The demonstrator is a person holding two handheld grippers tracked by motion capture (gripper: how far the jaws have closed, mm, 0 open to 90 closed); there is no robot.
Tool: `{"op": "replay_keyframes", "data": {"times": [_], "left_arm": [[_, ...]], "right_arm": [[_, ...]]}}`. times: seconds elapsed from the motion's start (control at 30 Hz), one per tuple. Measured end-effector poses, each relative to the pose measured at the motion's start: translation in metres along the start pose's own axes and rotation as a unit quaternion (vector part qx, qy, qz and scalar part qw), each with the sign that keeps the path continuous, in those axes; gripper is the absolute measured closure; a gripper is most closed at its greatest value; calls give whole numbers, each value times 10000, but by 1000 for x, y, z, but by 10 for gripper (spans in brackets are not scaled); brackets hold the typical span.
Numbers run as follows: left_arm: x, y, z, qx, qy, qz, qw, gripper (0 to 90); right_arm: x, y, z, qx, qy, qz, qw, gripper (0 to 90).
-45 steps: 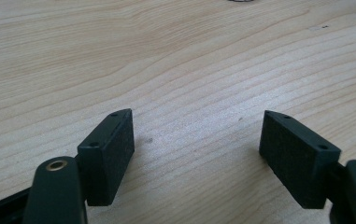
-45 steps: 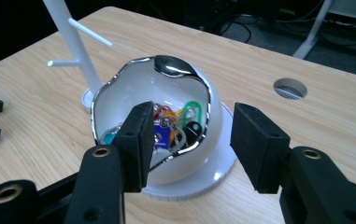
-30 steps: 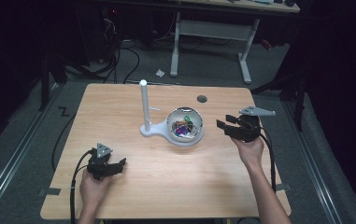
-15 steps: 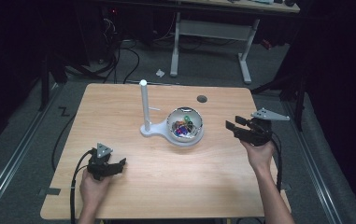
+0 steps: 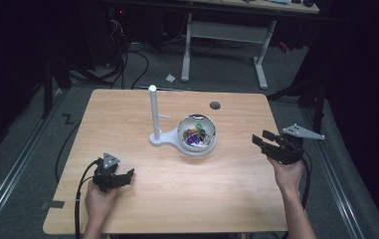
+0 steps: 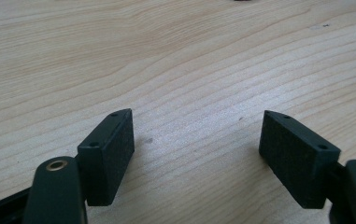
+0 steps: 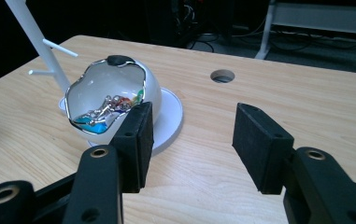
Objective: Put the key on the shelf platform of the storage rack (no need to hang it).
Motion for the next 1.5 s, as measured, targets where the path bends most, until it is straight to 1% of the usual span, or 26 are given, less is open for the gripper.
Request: {"op": "replay_keyframes", "data": {"times": [0.2, 0.3, 0.5, 0.77, 1.0, 1.1, 1.2, 1.33, 1.37, 1.43, 1.5], "left_arm": [[0, 0, 0, -1, 0, -1, 10000, 268], [0, 0, 0, 3, 0, 2, 10000, 268], [0, 0, 0, 12, 3, 2, 10000, 268], [0, 0, 0, 3, 1, 1, 10000, 268], [0, 0, 0, 16, 4, 4, 10000, 268], [0, 0, 0, 13, 3, 2, 10000, 268], [0, 0, 0, 17, 4, 5, 10000, 267], [0, 0, 0, 18, 5, 7, 10000, 268], [0, 0, 0, 21, 5, 5, 10000, 268], [0, 0, 0, 18, 4, 5, 10000, 268], [0, 0, 0, 19, 5, 6, 10000, 268]], "right_arm": [[10, 6, -9, -99, 119, -43, 9999, 482], [13, 7, -11, -92, 125, -55, 9999, 482], [18, 8, -20, -156, 143, -82, 9997, 482], [14, 7, -37, -233, 47, -63, 9997, 482], [10, 5, -46, -216, -31, -60, 9997, 482], [6, 4, -52, -262, -74, -32, 9996, 482], [5, 3, -55, -280, -101, -17, 9996, 482], [0, 2, -61, -302, -188, -7, 9994, 482], [-3, 2, -64, -299, -246, 3, 9992, 482], [-6, 1, -67, -262, -284, -17, 9993, 482], [-7, 0, -68, -276, -300, -5, 9992, 482]]}}
Point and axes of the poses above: each handheld gripper's, and its own axes: x roughly backward along the jaws, z roughly out of its top, y roughly to its right, the point moved 3 cm from there along -x, roughly forward along the jaws, and after that the axes turned 10 degrees about -x, right-handed, at the moved point
